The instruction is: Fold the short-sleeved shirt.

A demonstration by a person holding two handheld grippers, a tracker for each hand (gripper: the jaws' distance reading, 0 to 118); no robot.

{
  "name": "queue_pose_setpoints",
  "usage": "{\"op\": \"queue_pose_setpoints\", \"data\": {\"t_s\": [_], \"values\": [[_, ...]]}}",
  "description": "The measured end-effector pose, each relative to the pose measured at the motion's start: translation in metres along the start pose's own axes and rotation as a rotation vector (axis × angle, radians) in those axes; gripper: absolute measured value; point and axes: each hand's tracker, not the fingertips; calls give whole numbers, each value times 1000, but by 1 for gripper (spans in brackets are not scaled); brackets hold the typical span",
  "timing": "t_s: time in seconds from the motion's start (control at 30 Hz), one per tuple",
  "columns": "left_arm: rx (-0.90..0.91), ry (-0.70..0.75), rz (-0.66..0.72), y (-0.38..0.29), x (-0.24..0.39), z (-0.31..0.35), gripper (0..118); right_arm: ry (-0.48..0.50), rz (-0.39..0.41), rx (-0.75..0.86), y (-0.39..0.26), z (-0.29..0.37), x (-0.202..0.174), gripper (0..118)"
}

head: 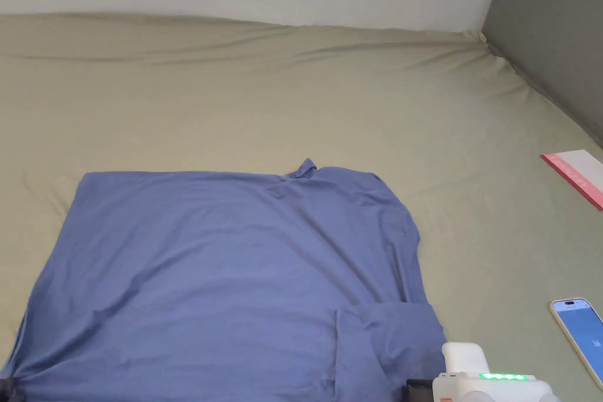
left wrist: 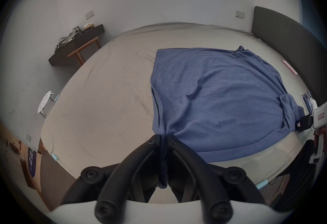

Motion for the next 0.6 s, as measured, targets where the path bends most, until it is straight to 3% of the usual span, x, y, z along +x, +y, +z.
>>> {"op": "queue_pose_setpoints", "data": {"t_s": [0.1,0.13,0.17,0.2,0.23,0.33,0.6], "values": [[-14,1,6,-4,-5,-13,7,84,14,23,3,10,-1,46],[-18,3,3,-4,-4,-15,7,83,20,28,3,13,-3,46],[-21,4,-1,-3,-4,-16,7,102,38,41,4,16,-5,38],[-23,1,-2,-5,-5,-16,7,135,53,60,5,17,-5,19],[-24,1,-3,-5,-5,-17,7,133,38,57,6,21,-8,12],[-16,-9,22,-7,-9,-15,7,98,42,100,2,28,-9,12],[59,-109,233,2,-29,-4,7,150,-3,334,5,82,-1,12]]}}
